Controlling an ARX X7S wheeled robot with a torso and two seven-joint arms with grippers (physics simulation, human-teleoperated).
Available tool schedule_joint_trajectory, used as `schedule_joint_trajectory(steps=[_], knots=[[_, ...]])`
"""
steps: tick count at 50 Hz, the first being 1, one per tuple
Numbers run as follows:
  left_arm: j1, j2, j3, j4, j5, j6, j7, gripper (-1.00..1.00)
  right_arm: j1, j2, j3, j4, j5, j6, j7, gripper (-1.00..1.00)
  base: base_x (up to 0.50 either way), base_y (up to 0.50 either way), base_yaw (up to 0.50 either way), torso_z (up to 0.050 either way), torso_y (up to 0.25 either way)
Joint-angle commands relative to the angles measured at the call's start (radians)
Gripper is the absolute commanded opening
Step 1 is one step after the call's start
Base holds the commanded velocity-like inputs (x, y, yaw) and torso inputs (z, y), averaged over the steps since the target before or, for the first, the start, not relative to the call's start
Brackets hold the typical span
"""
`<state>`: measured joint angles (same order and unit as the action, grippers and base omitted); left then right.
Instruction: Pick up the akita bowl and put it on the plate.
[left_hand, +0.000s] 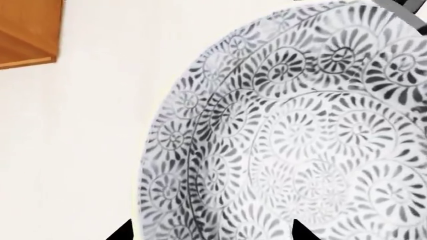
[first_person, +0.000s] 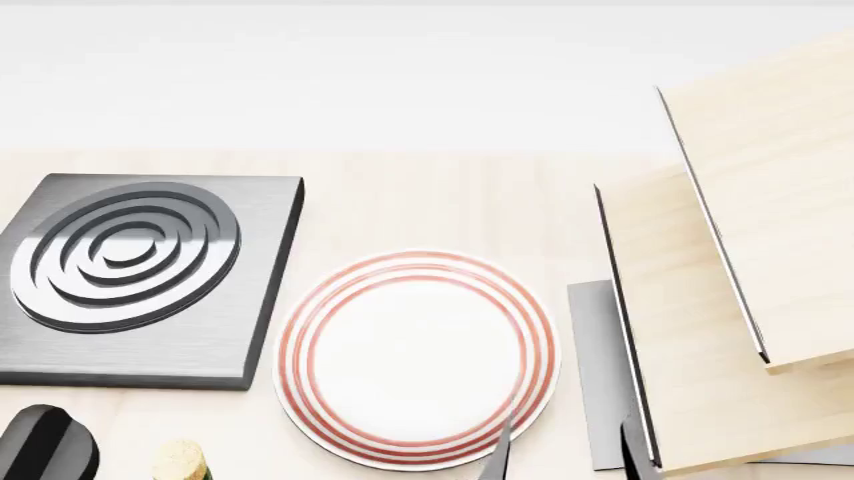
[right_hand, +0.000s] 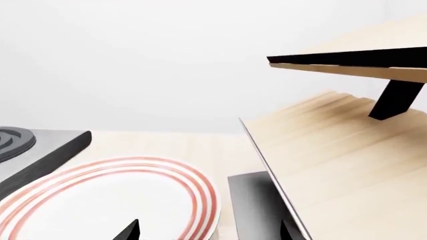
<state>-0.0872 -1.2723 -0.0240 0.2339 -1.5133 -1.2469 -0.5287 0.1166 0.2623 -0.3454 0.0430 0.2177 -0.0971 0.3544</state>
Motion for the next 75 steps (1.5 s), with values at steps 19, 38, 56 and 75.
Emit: schedule_joint_trajectory(steps=[19,38,56,75], knots=[[-0.137,0.081,0.178,-0.074,0.144,-0.037,0.072,-1.0,0.006,0.0,-0.011,0.029,0.006,-0.014,0.004,1.0,0.0,0.0,0.0,0.0,0.0],[-0.046,-0.001,0.043,0.046,0.059,0.019,-0.027,-1.0,0.013,0.001,-0.017,0.041,0.012,-0.016,0.007,1.0,0.0,0.0,0.0,-0.001,0.0],[0.066,-0.073,-0.133,0.116,-0.036,0.035,-0.088,-1.0,0.014,0.004,-0.022,0.041,0.02,-0.02,0.009,1.0,0.0,0.0,0.0,0.0,0.0],[0.133,-0.095,-0.357,0.142,-0.085,-0.019,-0.129,-1.0,0.015,0.006,-0.028,0.051,0.024,-0.03,0.01,1.0,0.0,0.0,0.0,0.0,0.0]])
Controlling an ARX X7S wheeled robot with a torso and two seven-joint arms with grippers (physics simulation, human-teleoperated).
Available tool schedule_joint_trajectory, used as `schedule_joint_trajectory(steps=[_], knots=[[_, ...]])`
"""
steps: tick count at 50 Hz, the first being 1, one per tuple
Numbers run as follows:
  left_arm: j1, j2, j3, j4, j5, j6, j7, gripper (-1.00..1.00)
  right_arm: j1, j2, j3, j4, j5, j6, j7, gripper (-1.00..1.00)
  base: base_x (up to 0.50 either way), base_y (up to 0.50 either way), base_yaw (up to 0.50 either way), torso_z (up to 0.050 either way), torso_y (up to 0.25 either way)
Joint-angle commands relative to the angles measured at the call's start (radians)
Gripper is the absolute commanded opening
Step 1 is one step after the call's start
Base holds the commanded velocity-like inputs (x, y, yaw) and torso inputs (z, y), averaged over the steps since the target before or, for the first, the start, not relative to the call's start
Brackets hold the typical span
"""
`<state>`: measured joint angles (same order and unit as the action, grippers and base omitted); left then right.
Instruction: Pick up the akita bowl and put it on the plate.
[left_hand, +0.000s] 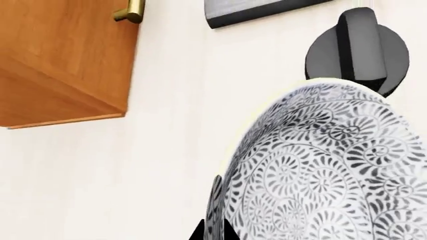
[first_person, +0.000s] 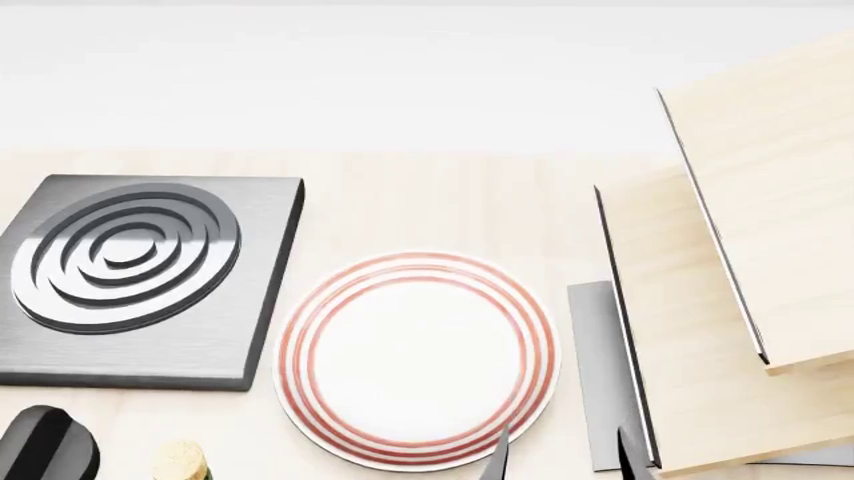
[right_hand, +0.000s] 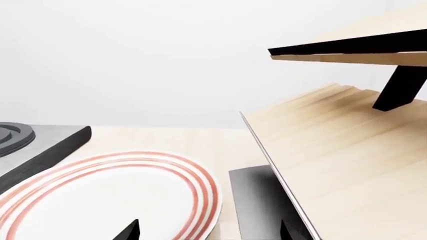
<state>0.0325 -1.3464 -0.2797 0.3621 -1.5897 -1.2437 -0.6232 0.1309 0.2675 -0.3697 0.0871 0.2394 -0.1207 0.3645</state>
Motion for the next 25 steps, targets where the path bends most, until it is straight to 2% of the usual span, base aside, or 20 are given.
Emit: schedule_joint_trajectory(steps=[1,3,17,25], knots=[[0.008,-0.024,-0.103,0.016,-0.006,-0.019,-0.039,-1.0,0.002,0.0,-0.003,0.011,0.003,-0.008,-0.001,1.0,0.0,0.0,0.0,0.0,0.0],[-0.006,-0.032,-0.087,0.015,-0.007,-0.004,-0.054,-1.0,0.002,0.001,-0.003,0.013,0.005,-0.009,-0.001,1.0,0.0,0.0,0.0,0.0,0.0],[-0.05,-0.013,-0.161,0.05,0.029,0.03,-0.072,-1.0,0.001,0.001,-0.007,0.027,0.008,-0.019,-0.001,1.0,0.0,0.0,0.0,0.0,0.0],[-0.116,-0.022,-0.069,0.051,0.046,0.119,-0.088,-1.0,0.005,-0.002,-0.013,0.039,0.007,-0.024,-0.001,1.0,0.0,0.0,0.0,0.0,0.0]])
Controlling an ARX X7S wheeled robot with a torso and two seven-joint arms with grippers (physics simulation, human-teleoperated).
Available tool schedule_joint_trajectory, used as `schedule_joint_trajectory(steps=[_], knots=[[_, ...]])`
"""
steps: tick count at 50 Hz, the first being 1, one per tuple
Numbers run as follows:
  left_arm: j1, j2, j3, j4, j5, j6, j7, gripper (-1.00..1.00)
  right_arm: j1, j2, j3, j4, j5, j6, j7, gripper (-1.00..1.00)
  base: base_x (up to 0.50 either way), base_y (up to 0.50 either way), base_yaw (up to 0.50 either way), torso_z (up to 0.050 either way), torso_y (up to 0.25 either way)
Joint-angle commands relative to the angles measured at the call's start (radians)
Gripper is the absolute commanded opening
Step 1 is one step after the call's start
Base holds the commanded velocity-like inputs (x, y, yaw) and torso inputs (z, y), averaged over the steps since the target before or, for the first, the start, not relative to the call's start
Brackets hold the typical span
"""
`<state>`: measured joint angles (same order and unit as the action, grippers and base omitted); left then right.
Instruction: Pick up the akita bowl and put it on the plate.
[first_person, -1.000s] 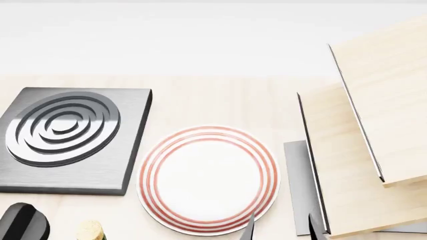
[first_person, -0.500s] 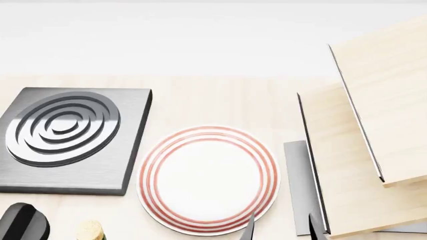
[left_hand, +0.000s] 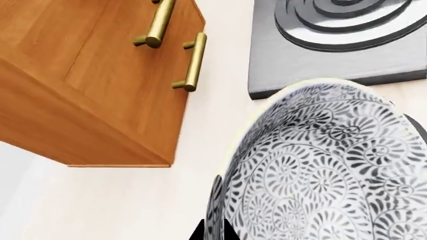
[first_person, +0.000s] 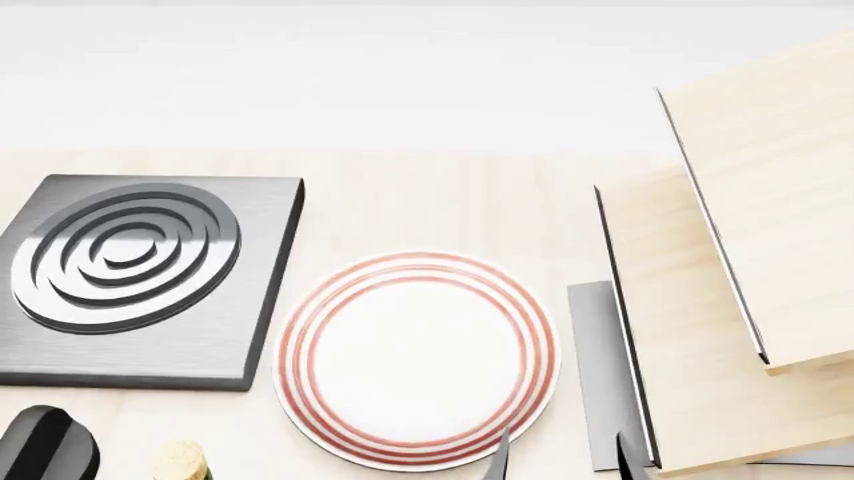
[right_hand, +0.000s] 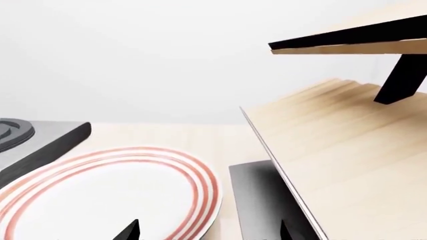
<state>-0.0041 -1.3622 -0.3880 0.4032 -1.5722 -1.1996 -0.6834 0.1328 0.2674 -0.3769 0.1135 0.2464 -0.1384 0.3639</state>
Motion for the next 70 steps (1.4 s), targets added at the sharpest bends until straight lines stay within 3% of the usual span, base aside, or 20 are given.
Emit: schedule_joint_trajectory(steps=[1,21,33,42,49,59,70], knots=[[-0.095,-0.006,0.037,0.013,0.028,0.09,-0.033,-1.0,0.003,-0.002,-0.006,0.015,0.0,-0.008,0.0,1.0,0.0,0.0,0.0,0.0,0.0],[-0.317,-0.009,0.194,0.004,0.088,0.275,-0.052,-1.0,0.006,-0.002,-0.011,0.029,0.006,-0.016,0.001,1.0,0.0,0.0,0.0,0.0,0.0],[-0.542,0.082,0.298,-0.029,0.148,0.358,-0.092,-1.0,0.006,0.001,-0.013,0.032,0.01,-0.02,0.002,1.0,0.0,0.0,0.0,0.0,0.0],[-0.707,0.136,0.388,-0.072,0.159,0.33,-0.097,-1.0,0.009,0.001,-0.016,0.043,0.013,-0.025,0.001,1.0,0.0,0.0,0.0,0.0,0.0],[-0.928,0.226,0.489,-0.167,0.223,0.292,-0.086,-1.0,0.01,0.005,-0.017,0.033,0.013,-0.018,0.005,1.0,0.0,0.0,0.0,0.0,0.0],[-1.134,0.326,0.587,-0.253,0.309,0.245,-0.086,-1.0,0.007,0.008,-0.022,0.026,0.012,-0.019,0.009,1.0,0.0,0.0,0.0,0.0,0.0],[-1.272,0.423,0.672,-0.329,0.389,0.227,-0.06,-1.0,0.008,0.01,-0.023,0.027,0.017,-0.02,0.01,1.0,0.0,0.0,0.0,0.0,0.001]])
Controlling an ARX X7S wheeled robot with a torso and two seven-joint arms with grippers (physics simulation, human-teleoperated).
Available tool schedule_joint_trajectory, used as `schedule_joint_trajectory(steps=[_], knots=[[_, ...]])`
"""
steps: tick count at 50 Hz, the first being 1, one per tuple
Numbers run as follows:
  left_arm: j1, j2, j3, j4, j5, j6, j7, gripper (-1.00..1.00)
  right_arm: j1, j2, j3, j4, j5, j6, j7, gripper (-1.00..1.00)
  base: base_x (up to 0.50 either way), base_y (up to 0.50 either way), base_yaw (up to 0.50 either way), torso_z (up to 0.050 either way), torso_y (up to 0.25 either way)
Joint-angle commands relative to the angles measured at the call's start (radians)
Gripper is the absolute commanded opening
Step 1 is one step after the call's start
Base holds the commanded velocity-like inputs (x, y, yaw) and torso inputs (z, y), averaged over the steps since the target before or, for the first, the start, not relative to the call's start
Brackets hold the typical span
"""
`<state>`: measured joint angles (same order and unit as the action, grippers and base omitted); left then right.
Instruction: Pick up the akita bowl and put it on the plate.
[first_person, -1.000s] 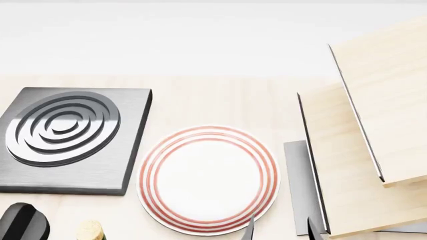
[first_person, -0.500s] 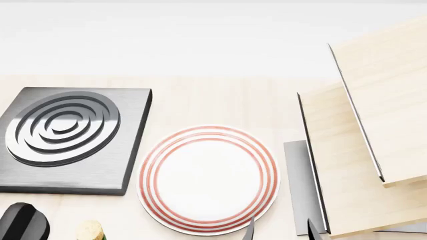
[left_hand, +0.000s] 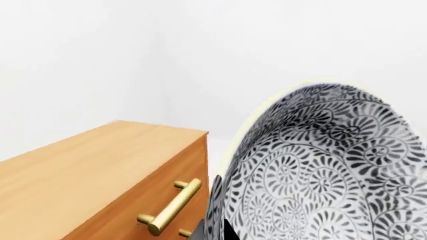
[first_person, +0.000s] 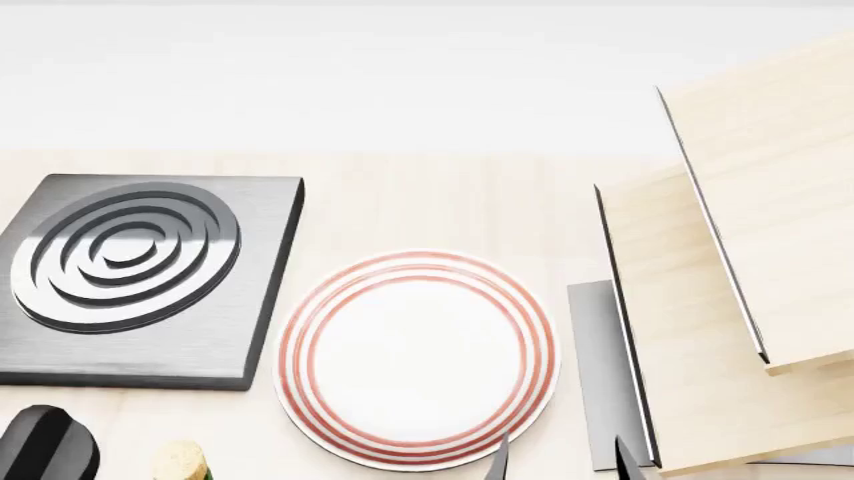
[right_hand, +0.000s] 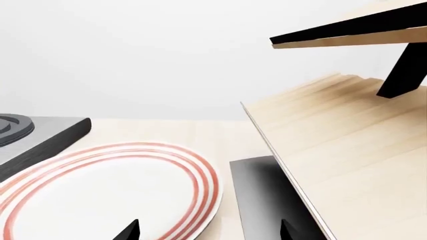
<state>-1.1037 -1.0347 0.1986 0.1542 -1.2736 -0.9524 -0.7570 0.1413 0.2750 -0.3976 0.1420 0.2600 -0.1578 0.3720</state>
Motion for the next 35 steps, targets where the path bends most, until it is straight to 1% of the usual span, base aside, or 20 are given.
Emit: schedule_joint_trajectory(steps=[1,4,10,16,18,19,20,21,27,28,32,33,35], knots=[[-0.181,0.113,0.084,-0.102,0.085,-0.013,0.029,-1.0,0.001,0.002,-0.002,0.004,0.004,-0.004,0.001,1.0,0.0,0.0,0.0,0.0,0.0],[-0.194,0.148,0.061,-0.153,0.045,-0.005,0.051,-1.0,-0.001,0.003,-0.001,0.003,0.008,-0.004,0.001,1.0,0.0,0.0,0.0,0.0,0.0],[-0.22,0.196,0.07,-0.208,0.048,0.012,0.081,-1.0,0.0,0.004,-0.002,0.003,0.007,-0.003,0.004,1.0,0.0,0.0,0.0,0.0,0.0],[-0.22,0.25,0.046,-0.272,0.028,0.055,0.11,-1.0,0.0,0.002,-0.006,0.011,0.006,-0.009,0.003,1.0,0.0,0.0,0.0,0.0,0.002],[-0.22,0.265,0.032,-0.29,0.001,0.055,0.115,-1.0,0.001,0.0,-0.009,0.018,0.003,-0.012,0.002,1.0,0.0,0.0,0.0,0.0,0.0],[-0.212,0.278,0.006,-0.299,-0.037,0.062,0.128,-1.0,0.001,0.0,-0.01,0.022,0.003,-0.016,0.001,1.0,0.0,0.0,0.0,0.0,0.0],[-0.215,0.285,0.017,-0.307,-0.025,0.058,0.114,-1.0,0.001,0.0,-0.01,0.021,0.005,-0.014,0.0,1.0,0.0,0.0,0.0,0.0,0.0],[-0.212,0.3,0.013,-0.325,-0.034,0.067,0.13,-1.0,0.002,0.0,-0.011,0.022,0.005,-0.014,0.0,1.0,0.0,0.0,0.0,0.0,0.0],[-0.215,0.34,0.027,-0.368,-0.044,0.061,0.142,-1.0,0.003,-0.001,-0.015,0.029,0.005,-0.016,-0.002,1.0,0.0,0.0,0.0,0.0,0.0],[-0.219,0.343,0.036,-0.372,-0.034,0.057,0.129,-1.0,0.003,-0.001,-0.016,0.029,0.005,-0.016,-0.001,1.0,0.0,0.0,0.0,0.0,0.0],[-0.228,0.363,0.05,-0.4,-0.052,0.032,0.14,-1.0,0.001,0.0,-0.017,0.028,0.006,-0.017,-0.001,1.0,0.0,0.0,0.0,0.0,0.0],[-0.229,0.365,0.058,-0.404,-0.038,0.033,0.125,-1.0,0.001,0.0,-0.018,0.028,0.004,-0.018,0.0,1.0,0.0,0.0,0.0,0.0,0.0],[-0.223,0.379,0.048,-0.422,-0.047,0.046,0.141,-1.0,0.002,-0.001,-0.019,0.03,0.003,-0.018,0.001,1.0,0.0,0.0,0.0,0.0,0.0]])
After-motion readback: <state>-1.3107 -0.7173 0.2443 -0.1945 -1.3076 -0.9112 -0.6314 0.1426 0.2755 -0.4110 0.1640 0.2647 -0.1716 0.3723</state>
